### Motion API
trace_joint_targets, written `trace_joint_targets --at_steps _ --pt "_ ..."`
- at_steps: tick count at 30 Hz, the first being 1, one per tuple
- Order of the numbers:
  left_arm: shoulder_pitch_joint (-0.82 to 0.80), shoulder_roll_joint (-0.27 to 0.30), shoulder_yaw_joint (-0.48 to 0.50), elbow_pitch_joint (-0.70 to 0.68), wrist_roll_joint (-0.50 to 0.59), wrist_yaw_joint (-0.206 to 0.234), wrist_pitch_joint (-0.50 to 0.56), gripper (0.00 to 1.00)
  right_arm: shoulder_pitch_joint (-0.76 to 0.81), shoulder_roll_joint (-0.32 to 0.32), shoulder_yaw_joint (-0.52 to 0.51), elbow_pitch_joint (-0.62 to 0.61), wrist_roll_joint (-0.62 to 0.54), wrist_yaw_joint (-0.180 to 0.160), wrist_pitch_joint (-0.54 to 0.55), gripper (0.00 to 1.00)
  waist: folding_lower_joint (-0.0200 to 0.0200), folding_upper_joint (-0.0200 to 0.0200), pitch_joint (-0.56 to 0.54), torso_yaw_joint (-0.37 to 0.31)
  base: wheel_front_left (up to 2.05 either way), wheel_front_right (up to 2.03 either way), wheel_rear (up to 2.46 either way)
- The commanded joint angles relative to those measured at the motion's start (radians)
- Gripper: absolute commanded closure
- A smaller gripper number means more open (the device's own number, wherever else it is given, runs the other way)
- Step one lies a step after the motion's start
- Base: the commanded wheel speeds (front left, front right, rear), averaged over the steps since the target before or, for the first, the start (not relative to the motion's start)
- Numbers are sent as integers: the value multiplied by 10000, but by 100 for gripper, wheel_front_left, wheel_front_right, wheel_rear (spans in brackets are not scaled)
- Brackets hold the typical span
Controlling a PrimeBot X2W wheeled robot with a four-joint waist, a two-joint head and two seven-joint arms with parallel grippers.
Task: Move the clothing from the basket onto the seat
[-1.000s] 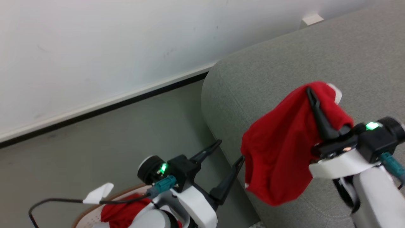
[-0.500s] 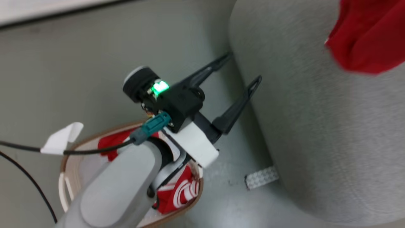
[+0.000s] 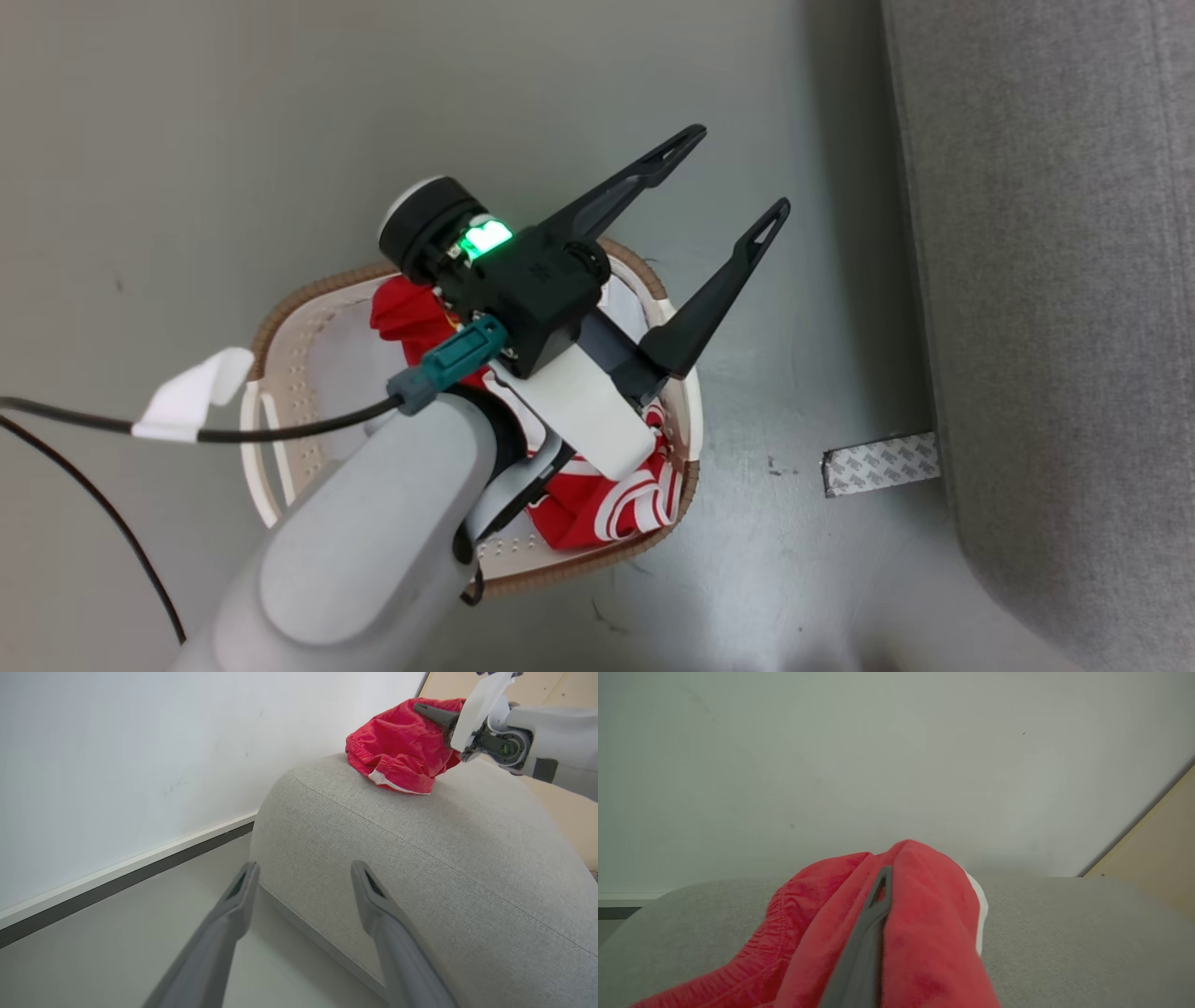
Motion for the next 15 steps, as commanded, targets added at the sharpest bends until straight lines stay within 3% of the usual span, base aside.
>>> trace_joint_targets --at_steps 1,3,4,5,15 --pt "96 8 -5 77 -67 0 -67 0 277 27 -282 257 -137 -25 -218 87 -4 0 -53 79 0 0 0" --pt "178 60 19 155 -96 23 -124 0 583 319 -676 677 -244 -25 -548 60 -4 0 -197 42 0 0 0" --pt "212 109 46 203 -124 41 -122 0 763 501 -785 889 -261 -25 -653 16 -4 0 -288 9 0 0 0" --pt "246 157 77 246 -141 75 -129 0 933 652 -837 1076 -316 -25 -763 0 -4 0 -382 -38 0 0 0" --pt "1326 561 370 625 -506 465 -472 0 2596 1720 -259 988 -489 -25 -1434 0 -4 0 -2194 -646 0 0 0"
